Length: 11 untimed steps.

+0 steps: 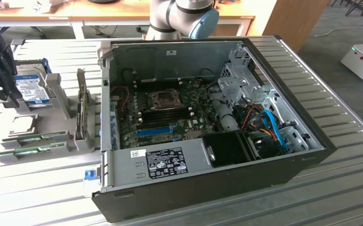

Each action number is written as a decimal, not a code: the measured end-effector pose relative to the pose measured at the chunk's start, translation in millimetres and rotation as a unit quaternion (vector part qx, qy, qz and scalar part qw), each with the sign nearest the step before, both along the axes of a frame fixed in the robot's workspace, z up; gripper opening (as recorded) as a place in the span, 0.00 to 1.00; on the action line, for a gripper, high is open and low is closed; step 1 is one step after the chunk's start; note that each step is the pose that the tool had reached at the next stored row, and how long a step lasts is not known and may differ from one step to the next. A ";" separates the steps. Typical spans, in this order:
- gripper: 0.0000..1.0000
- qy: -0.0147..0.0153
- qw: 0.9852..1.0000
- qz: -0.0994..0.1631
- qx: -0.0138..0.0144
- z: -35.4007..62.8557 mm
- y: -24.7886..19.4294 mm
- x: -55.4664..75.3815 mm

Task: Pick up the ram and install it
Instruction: 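Pick up the ram and move it above insertion slot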

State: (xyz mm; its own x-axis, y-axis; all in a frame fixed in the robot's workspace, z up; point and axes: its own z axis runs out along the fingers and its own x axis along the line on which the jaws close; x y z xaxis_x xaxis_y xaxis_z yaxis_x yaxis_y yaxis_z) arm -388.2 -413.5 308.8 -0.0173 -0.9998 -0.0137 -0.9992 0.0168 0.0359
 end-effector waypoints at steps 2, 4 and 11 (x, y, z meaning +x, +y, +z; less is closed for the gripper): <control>0.31 0.000 1.000 0.000 0.000 -2.8 0.0 0.0; 0.31 0.000 1.000 0.000 0.000 -5.3 0.0 0.0; 0.31 0.000 1.000 0.000 0.000 -14.3 0.0 0.0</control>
State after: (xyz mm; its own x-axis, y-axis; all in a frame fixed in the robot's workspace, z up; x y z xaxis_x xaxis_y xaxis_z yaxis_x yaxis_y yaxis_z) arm -388.2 -413.5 294.5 -0.0173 -0.9998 -0.0137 -0.9992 0.0168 0.0359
